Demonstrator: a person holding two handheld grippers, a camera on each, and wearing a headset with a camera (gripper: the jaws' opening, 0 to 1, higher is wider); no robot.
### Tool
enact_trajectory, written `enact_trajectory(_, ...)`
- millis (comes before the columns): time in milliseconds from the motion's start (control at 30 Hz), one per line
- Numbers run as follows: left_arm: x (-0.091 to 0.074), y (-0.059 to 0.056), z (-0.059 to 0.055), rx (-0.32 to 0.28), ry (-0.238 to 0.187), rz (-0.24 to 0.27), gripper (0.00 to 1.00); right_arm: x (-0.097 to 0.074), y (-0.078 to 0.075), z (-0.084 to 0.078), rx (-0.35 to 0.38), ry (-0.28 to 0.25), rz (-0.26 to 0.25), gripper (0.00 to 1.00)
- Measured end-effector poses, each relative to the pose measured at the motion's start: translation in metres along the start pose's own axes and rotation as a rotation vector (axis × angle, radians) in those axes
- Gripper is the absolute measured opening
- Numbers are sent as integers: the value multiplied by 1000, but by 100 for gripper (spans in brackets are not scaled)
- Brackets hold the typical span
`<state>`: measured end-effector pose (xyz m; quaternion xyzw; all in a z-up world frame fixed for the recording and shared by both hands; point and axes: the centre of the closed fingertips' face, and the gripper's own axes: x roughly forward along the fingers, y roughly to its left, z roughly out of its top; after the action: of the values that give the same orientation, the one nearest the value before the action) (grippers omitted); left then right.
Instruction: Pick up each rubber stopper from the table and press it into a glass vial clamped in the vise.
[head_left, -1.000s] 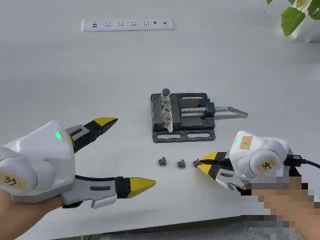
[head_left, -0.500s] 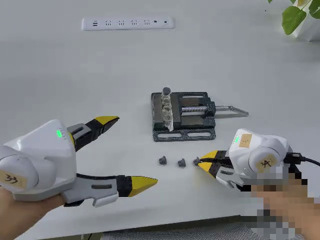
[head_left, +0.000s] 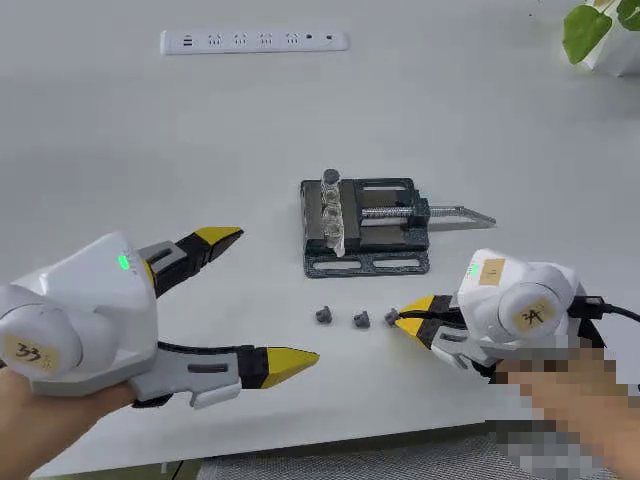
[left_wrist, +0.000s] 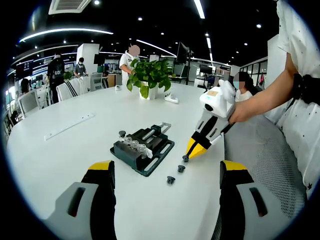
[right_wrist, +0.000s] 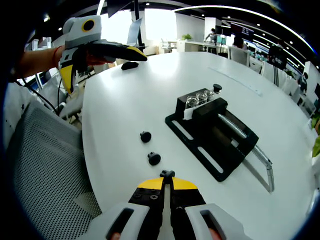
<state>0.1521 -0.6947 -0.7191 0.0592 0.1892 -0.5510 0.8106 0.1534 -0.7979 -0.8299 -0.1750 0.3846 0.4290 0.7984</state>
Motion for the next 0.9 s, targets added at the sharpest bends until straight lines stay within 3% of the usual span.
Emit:
enact_trajectory(300, 8, -6, 15, 29, -28, -8, 81, -27, -4, 27, 48, -90, -14, 0)
enact_trajectory(467, 14, -13, 29, 62, -49, -19, 76, -48, -3, 50, 62, -156, -11, 0)
enact_trajectory(733, 26, -20, 57, 100, -100, -21, 58, -81, 9, 93, 75, -255, 3, 0)
enact_trajectory(900, 30, -24, 71, 116, -129, -23, 47, -92, 14, 110, 74, -289, 4, 0)
